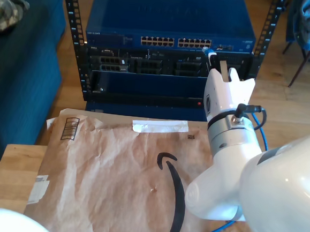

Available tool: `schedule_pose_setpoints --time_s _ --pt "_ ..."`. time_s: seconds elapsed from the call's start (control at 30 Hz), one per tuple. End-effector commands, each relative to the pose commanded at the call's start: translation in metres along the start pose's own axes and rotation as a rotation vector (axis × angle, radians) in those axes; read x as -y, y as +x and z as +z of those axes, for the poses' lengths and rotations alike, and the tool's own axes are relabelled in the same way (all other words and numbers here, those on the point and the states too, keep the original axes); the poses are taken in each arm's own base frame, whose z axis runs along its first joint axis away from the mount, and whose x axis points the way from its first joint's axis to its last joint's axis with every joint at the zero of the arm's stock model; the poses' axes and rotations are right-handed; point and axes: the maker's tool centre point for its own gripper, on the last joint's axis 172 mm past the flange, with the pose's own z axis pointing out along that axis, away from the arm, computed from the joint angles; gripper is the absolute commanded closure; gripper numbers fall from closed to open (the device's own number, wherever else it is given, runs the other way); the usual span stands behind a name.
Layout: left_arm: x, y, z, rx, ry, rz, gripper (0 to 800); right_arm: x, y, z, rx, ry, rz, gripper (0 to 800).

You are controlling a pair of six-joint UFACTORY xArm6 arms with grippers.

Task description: Grab the cable and plug it in

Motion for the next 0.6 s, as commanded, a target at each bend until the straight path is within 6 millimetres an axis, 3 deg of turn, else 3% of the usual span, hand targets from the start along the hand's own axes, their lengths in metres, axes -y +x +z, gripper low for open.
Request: schedule_pose_setpoints --time_s 0.07,0.27,0.4,0.6 --pt "0.0 0.001 0.0 -0.003 0.0 0.001 1 -0.004 -0.006 0.01 -0.007 0.011 -0.001 799" --pt "0.0 0.0 0.0 0.0 0.0 0.0 1 -0.024 0.007 0.034 -0.116 0.012 0.03 800" --pt "0.0 0.0 0.0 0.0 0.0 0.0 0 -0.031 0.023 0.037 -0.199 0.021 0.047 800" --pt "0.0 0.0 0.0 0.0 0.0 0.002 0 -0.046 0.029 0.039 -0.264 0.014 0.057 800"
